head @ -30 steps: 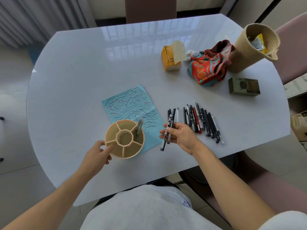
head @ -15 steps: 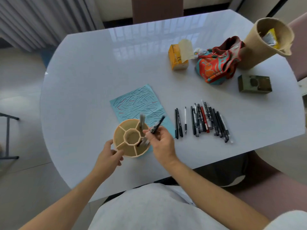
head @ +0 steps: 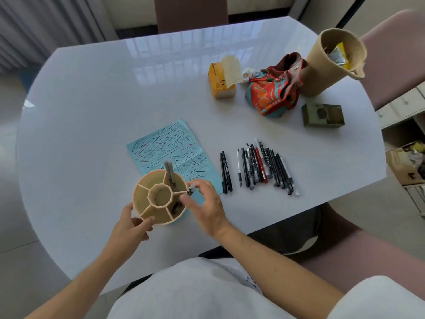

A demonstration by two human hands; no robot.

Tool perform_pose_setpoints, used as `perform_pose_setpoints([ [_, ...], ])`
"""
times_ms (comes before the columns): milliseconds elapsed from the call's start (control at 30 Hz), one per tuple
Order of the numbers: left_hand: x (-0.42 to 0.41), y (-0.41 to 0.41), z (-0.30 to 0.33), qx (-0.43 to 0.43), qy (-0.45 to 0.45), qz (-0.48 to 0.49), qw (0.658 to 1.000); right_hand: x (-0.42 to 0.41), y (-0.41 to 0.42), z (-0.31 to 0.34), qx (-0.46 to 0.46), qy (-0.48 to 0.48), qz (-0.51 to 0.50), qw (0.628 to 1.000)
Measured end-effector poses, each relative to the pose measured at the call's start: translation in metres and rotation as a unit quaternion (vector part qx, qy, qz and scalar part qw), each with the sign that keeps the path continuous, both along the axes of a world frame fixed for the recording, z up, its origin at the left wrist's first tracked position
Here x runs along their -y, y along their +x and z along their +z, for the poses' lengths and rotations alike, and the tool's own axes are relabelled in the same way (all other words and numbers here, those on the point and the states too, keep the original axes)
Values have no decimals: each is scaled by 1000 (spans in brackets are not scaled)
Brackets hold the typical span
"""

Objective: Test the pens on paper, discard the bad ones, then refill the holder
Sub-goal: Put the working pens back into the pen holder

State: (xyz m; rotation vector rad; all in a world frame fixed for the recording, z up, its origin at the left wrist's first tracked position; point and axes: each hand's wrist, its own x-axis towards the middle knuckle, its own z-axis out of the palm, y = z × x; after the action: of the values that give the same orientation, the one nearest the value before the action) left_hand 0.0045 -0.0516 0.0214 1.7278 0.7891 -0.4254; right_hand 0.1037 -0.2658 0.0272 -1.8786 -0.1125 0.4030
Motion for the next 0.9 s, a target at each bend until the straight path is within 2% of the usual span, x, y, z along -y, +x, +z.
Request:
perform_pose_setpoints([
  [67, -2, 0, 2, 5, -1, 5, 1000, 13, 17, -1, -13, 6, -62, 998],
  [100, -3, 0, 3, 10, -2, 11, 1000, 20, 31, -3, -6, -23, -102, 995],
  [167, -6, 1, 5, 26, 2, 26, 999, 37, 62, -10, 23, -153, -144, 977],
  [267, -11, 3, 5, 44, 24, 55, 997, 52, 100, -20, 9, -307, -70, 949],
  [433, -19, 15, 5, 47, 46, 78, 995, 45, 123, -26, -1, -450, 42, 892],
  [600, -23, 23, -1, 39, 54, 68, 995, 40, 129, -27, -47, -459, 35, 886],
  [767, -18, 17, -8, 24, 42, 57, 997, 56, 117, -35, -45, -432, 14, 901],
  [900, -15, 12, -11, 16, 29, 55, 998, 83, 109, -40, -24, -376, -53, 925],
])
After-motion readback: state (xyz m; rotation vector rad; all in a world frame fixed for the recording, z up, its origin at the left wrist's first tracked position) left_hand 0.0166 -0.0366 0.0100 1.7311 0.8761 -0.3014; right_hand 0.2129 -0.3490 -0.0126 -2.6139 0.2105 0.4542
